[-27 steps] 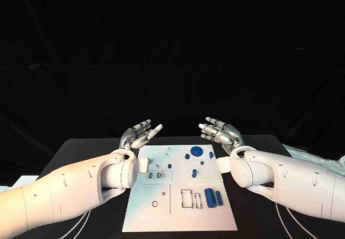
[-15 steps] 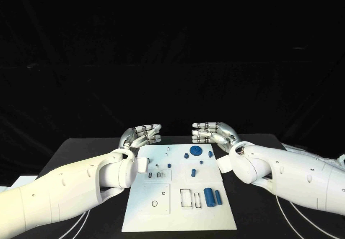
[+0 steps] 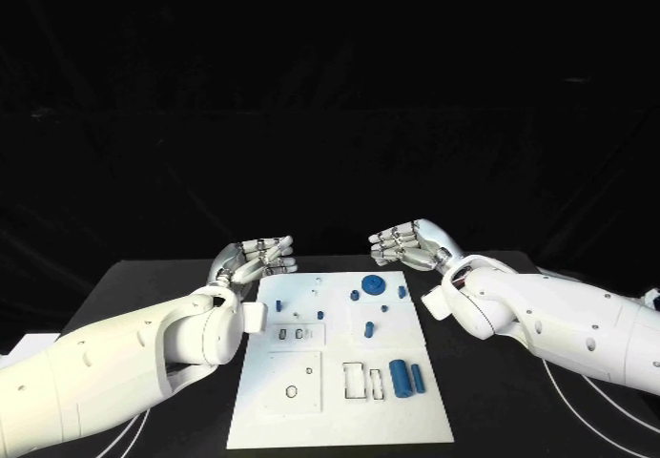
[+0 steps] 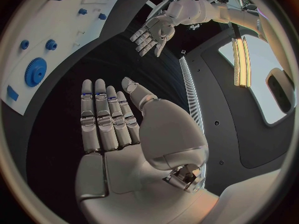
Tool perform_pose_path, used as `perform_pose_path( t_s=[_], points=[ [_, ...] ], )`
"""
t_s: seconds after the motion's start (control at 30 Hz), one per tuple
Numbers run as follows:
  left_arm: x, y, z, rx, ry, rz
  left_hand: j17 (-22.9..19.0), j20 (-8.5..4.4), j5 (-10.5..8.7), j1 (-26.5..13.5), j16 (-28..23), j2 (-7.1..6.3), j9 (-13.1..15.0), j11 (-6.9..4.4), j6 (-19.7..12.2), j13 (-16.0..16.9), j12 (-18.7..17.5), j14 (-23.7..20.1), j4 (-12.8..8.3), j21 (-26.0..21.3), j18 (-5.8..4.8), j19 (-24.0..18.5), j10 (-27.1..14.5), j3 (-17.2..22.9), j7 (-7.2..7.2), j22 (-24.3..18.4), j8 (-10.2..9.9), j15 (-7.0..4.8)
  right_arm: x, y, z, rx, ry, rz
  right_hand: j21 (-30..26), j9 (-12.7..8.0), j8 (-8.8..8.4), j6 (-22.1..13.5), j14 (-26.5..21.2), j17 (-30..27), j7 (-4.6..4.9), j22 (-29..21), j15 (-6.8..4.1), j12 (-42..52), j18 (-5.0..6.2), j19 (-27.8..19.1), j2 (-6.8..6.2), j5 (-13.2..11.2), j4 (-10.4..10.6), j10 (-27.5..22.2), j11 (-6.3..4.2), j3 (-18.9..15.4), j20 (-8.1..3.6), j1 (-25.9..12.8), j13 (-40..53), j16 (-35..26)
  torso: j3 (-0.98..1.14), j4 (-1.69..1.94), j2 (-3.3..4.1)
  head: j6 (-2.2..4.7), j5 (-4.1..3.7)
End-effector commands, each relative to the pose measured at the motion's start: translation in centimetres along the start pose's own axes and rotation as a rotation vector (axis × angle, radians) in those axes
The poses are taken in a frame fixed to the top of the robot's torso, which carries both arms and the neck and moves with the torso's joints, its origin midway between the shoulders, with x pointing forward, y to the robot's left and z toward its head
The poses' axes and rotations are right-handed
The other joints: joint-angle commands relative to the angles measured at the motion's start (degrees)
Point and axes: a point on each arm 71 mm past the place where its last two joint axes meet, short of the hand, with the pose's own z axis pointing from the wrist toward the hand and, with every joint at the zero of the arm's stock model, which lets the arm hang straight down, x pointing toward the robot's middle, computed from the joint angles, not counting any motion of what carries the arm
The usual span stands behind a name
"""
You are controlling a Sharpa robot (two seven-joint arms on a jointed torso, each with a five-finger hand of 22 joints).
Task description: Assemble the parts on the task board
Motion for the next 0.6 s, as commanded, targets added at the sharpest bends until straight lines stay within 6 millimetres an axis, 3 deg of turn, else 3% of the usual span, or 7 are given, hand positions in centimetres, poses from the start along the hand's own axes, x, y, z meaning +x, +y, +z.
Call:
perform_pose_path(
  t_s=[0.03,0.23,0.33,0.6],
  points=[
    [0.7,-0.7,-0.3,0.016,0.056,-0.01,0.3,-0.18,-0.19,0.0,-0.4,0.59,-0.1,-0.06,0.6,0.0,-0.4,0.6,-0.5,0.5,0.64,1.0,0.7,0.0,0.13,0.1,-0.4,-0.06,0.1,0.5,0.2,-0.018,0.04,-0.139,1.1,0.1,-0.23,0.7,1.3,0.1,-0.25,0.4,-0.48,-0.1,0.88,1.9,-0.76,-0.4,0.0,1.0,-0.24,0.7,-0.67,0.1,0.1,0.1,-0.19,0.46,1.4,0.38,-0.43],
    [1.6,-1.5,-1.5,-0.005,0.101,-0.045,1.7,-0.88,-0.18,-0.1,-0.4,0.91,-0.1,-0.35,1.1,0.0,-0.9,2.6,-1.4,1.4,0.63,3.8,1.9,-0.6,0.02,0.6,-1.3,-0.65,0.3,1.2,0.8,-0.006,0.137,-0.358,8.2,0.2,-0.05,2.4,9.2,0.4,-1.22,3.9,-3.27,0.0,0.6,9.6,-2.57,-1.0,0.1,4.2,-1.72,0.7,-4.25,0.8,0.2,2.6,-0.33,0.89,3.05,0.94,-0.91],
    [2.3,-1.9,-2.3,-0.013,0.131,-0.062,2.0,-1.01,-0.19,-0.2,-0.4,0.95,-0.1,-0.39,1.3,0.0,-1.1,2.9,-1.5,1.5,0.61,4.3,2.1,-0.8,0.0,0.7,-1.4,-0.74,0.5,1.5,1.1,0.004,0.193,-0.497,12.4,0.2,-0.07,3.3,13.4,0.4,-1.77,6.3,-4.56,-0.1,0.53,11.8,-3.17,-0.9,0.1,5.5,-2.48,0.5,-5.85,1.0,0.2,3.9,-0.55,1.19,4.12,1.24,-1.35],
    [3.3,-2.8,-3.3,-0.016,0.172,-0.085,2.2,-1.09,-0.2,-0.3,-0.4,0.95,-0.1,-0.41,1.3,0.0,-1.2,3.1,-1.6,1.6,0.6,4.6,2.1,-0.9,-0.01,0.7,-1.6,-0.79,0.6,2.3,1.8,0.007,0.25,-0.74,20.1,0.2,-0.17,4.6,20.6,1.2,-2.62,10.8,-6.1,-0.3,0.67,14.3,-3.74,-0.7,0.3,7.2,-3.69,0.9,-7.82,0.1,0.2,7.6,-0.78,2.04,5.99,1.77,-2.13]
  ],
)
